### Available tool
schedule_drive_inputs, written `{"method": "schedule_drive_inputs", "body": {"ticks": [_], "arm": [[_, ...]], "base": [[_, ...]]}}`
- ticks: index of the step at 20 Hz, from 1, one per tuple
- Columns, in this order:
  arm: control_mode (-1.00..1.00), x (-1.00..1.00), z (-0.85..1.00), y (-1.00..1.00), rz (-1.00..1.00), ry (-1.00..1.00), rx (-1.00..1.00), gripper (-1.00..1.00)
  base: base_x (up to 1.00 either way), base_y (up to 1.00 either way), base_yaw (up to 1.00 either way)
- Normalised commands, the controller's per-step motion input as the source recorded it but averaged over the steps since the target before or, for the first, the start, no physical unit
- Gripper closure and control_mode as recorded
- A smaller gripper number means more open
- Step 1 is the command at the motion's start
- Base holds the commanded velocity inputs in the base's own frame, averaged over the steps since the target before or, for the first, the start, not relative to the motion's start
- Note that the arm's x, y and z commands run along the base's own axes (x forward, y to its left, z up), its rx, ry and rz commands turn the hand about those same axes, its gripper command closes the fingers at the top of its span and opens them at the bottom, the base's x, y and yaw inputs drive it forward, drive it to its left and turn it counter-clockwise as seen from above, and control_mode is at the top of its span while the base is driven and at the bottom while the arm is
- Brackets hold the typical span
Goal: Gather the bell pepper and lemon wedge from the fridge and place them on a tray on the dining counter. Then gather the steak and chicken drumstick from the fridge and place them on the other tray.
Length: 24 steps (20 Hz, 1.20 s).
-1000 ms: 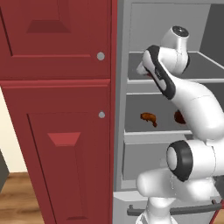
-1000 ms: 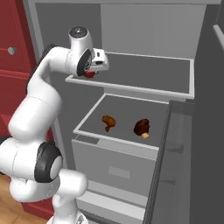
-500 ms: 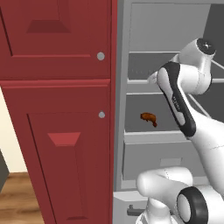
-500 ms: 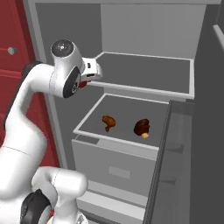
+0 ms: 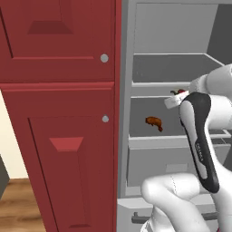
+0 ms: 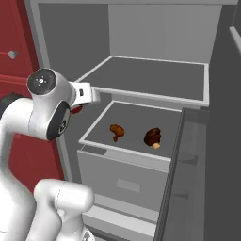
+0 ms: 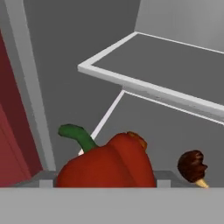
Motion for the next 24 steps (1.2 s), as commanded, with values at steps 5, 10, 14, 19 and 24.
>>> {"method": "schedule_drive_inputs", "body": {"ticks": [5, 10, 14, 19, 24], "arm": [[1.00, -0.80, 0.04, 0.00, 0.00, -0.01, 0.00, 1.00], [1.00, 0.00, 0.00, 0.00, 0.00, 0.00, 0.00, 1.00], [1.00, 0.00, 0.00, 0.00, 0.00, 0.00, 0.00, 1.00], [1.00, 0.00, 0.00, 0.00, 0.00, 0.00, 0.00, 1.00], [1.00, 0.00, 0.00, 0.00, 0.00, 0.00, 0.00, 1.00]], "base": [[-0.20, 0.00, 0.00], [-1.00, 0.02, 0.00], [-1.00, 0.02, -0.01], [-1.00, 0.12, -0.06], [-1.00, 0.04, -0.01]]}}
